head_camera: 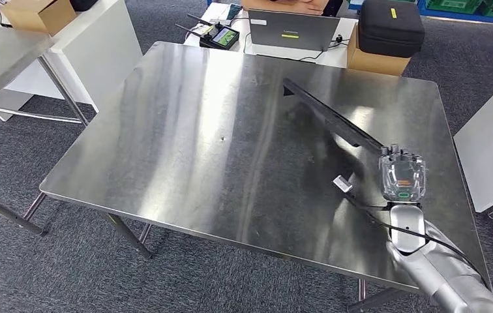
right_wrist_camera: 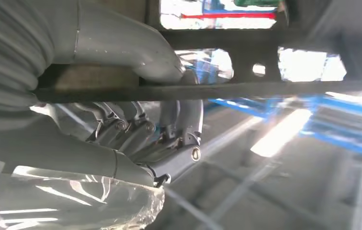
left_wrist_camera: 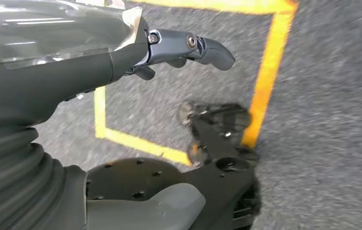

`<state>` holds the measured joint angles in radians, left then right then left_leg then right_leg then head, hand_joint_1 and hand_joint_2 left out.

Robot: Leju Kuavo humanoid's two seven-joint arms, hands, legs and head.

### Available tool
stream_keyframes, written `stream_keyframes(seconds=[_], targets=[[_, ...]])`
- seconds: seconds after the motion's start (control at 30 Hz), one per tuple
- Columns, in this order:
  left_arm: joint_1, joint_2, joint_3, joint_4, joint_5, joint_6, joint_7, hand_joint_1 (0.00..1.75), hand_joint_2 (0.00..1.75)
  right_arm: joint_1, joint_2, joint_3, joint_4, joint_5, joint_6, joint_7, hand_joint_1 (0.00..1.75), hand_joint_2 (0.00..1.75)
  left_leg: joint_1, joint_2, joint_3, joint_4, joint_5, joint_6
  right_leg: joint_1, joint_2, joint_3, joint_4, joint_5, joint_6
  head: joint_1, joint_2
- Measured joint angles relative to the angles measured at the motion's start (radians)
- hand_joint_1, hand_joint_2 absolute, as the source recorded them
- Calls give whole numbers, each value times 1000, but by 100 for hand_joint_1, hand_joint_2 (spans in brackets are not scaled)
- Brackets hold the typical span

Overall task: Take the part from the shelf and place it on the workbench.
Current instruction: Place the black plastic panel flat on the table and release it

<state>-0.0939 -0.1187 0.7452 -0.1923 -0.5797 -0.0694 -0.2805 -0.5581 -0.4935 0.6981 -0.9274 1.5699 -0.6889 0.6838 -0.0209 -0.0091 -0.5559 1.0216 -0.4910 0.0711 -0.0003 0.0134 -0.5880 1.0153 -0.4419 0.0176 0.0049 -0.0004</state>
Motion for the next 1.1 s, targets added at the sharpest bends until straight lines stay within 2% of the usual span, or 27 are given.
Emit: stream_keyframes(seconds=[0.1, 0.2, 0.33, 0.37, 0.5, 0.73, 1.1], targets=[[-7, 0, -11, 0, -7, -19, -18, 0, 175, -76, 36, 126, 137, 0, -1, 8, 175, 175, 2, 1, 1, 0, 1, -3, 1, 2, -1, 0, 0, -1, 0, 0], [-8, 0, -15, 0, 0, -57, -20, 0, 175, -102, 65, 193, 210, 0, -2, 13, 175, 175, 4, -1, -1, 0, 3, -6, 3, -1, -2, 0, 0, -2, 0, 0], [-6, 1, -14, 0, 13, -98, -26, 0, 175, -125, 107, 242, 283, 0, -2, 14, 0, 0, 4, -1, -2, 0, 3, -7, 3, -1, -3, 1, 0, -2, 0, 0], [-6, 1, -14, 0, 15, -101, -24, 0, 175, -127, 118, 251, 297, 0, -3, 14, 0, 0, 4, -1, -2, 0, 2, -8, 3, -1, -3, 1, 0, -2, 0, 0], [-6, 4, -13, 0, 17, -84, -4, 0, 0, -135, 157, 270, 336, -1, -7, 16, 0, 0, 4, 0, -2, 0, 1, -9, 3, -1, -3, 1, -1, -1, 0, 0], [-6, 7, 1, 0, 23, -88, 18, 0, 0, -140, 189, 272, 370, -2, -10, 16, 0, 0, 3, 0, 0, 0, 0, -10, 1, -1, -1, 1, -1, -2, 0, 0], [-7, 7, 7, -2, 22, -97, 23, 0, 0, -125, 191, 245, 362, -2, -10, -1, 0, 0, 2, 0, 1, 0, 0, -10, 1, -1, -1, 0, -1, -2, 0, 0]])
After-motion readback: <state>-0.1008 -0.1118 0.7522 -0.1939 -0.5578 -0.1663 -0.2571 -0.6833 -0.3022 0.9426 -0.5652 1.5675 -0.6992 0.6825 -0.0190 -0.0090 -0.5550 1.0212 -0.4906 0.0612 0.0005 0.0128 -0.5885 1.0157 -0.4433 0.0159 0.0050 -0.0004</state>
